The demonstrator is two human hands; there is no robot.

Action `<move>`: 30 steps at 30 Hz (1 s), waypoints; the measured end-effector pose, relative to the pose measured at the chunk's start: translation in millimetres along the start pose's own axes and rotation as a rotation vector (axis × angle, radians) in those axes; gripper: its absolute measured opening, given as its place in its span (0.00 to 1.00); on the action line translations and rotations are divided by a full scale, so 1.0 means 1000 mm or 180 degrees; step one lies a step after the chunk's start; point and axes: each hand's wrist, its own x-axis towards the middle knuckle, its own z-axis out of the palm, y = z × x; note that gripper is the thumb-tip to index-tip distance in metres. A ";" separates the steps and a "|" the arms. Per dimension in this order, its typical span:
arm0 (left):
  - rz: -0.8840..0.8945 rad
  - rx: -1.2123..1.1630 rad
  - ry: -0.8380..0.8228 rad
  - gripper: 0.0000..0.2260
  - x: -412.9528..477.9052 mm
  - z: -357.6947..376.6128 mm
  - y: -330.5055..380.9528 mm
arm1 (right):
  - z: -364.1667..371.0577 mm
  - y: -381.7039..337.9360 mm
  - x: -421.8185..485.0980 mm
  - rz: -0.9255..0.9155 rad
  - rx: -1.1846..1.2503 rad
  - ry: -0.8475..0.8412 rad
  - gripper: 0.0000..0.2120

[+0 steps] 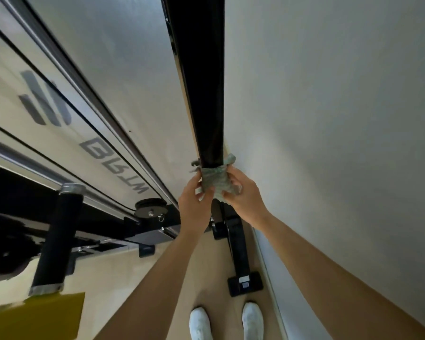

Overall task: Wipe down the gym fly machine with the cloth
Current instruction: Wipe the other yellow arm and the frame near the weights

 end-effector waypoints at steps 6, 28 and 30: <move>-0.0147 -0.0210 0.0026 0.17 -0.005 0.029 -0.082 | 0.031 0.088 0.001 0.0239 0.0145 0.0005 0.27; 0.0179 -0.0567 0.0201 0.28 0.023 0.138 -0.385 | 0.127 0.391 0.049 -0.0111 0.0086 0.0190 0.24; 0.0218 -0.0595 0.0224 0.29 0.024 0.148 -0.407 | 0.132 0.415 0.054 -0.0168 0.0120 0.0181 0.26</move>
